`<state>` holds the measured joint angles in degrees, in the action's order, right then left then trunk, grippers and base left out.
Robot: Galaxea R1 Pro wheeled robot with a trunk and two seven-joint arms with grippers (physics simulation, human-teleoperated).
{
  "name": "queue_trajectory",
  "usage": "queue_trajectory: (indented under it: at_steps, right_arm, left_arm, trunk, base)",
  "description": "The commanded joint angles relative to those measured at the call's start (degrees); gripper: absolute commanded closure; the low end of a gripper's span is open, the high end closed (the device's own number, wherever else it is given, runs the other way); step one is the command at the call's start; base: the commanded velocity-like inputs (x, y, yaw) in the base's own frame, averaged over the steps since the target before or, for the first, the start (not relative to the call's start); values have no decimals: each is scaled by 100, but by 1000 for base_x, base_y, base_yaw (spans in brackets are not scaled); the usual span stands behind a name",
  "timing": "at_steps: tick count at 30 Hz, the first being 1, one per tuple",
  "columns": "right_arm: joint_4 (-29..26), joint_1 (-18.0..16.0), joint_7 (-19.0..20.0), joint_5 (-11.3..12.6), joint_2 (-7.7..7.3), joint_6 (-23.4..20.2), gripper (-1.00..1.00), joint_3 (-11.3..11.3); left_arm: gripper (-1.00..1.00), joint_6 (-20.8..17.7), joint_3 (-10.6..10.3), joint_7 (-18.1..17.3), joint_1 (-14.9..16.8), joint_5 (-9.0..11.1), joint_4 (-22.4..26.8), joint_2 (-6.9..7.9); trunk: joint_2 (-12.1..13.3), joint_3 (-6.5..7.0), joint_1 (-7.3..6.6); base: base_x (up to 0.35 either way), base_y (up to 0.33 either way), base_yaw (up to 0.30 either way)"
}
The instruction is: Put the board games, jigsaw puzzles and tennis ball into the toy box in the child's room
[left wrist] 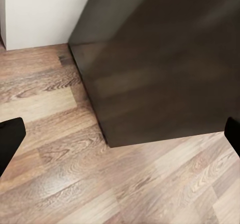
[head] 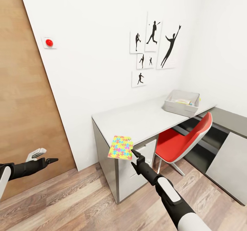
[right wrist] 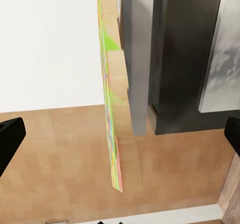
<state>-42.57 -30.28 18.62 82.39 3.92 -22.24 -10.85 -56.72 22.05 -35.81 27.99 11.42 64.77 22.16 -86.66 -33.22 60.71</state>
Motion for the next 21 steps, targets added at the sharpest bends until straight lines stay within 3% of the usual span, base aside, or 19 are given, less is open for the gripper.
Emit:
queue_trajectory:
  at_steps: [1,9,21]
  right_arm:
    - [3,-4,7,37,1,-18,-100,-3]
    - [3,-4,3,33,9,-14,-100,-4]
    - [3,-4,-36,32,16,-13,-100,-29]
  left_arm:
    - [-100,-33,9,-17,4,6,1,-1]
    - [-100,-33,6,-15,4,3,1,-1]
    - [-100,-41,10,-22,4,9,1,3]
  trunk:
    - [-3,-6,0]
    - [-244,-113,131]
    - [-244,-113,131]
  base:
    - [0,0,0]
    - [0,0,0]
    - [0,0,0]
